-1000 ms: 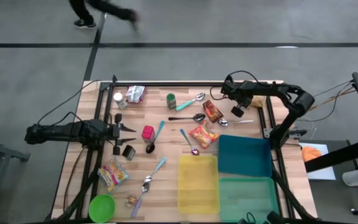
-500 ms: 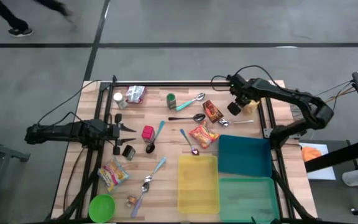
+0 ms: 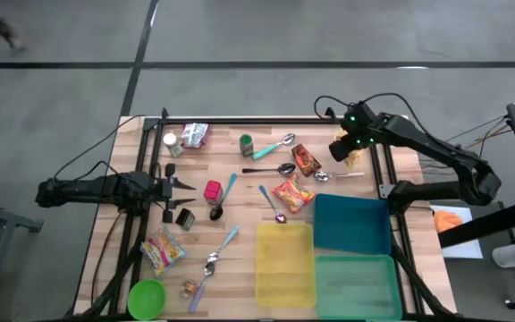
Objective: Pick & Place Food Item
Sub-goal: Put the yellow noodle pack into the blue bin
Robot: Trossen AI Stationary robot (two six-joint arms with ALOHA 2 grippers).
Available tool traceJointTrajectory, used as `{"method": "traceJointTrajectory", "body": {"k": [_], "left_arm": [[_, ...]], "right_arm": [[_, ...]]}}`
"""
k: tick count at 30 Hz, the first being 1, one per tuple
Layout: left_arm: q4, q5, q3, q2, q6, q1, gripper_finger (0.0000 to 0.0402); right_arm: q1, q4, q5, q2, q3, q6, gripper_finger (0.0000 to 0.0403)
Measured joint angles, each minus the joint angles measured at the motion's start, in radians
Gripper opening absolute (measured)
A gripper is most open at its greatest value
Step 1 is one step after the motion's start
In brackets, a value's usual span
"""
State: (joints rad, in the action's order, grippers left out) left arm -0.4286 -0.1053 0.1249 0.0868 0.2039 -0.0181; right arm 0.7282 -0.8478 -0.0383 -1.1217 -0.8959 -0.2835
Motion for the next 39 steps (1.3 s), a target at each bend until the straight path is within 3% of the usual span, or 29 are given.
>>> {"method": "traceJointTrajectory", "body": {"k": [7, 13, 25, 39], "left_arm": [[0.0, 0.0, 0.0, 0.0, 0.0, 0.0, 0.0159], [0.0, 0.0, 0.0, 0.0, 0.0, 0.0, 0.0159], [0.0, 0.0, 0.0, 0.0, 0.0, 0.0, 0.0159], [0.0, 0.0, 0.0, 0.0, 0.0, 0.0, 0.0159]], "right_arm": [[-0.106, -0.019, 0.097, 0.123, 0.0, -0.116, 0.0008], [-0.238, -0.009, 0.24, 0.239, 0.0, -0.207, 0.0008], [-0.59, -0.038, 0.221, 0.336, 0.0, -0.525, 0.0008], [-0.907, -0.339, 0.105, 0.259, 0.0, -0.984, 0.0008]]}}
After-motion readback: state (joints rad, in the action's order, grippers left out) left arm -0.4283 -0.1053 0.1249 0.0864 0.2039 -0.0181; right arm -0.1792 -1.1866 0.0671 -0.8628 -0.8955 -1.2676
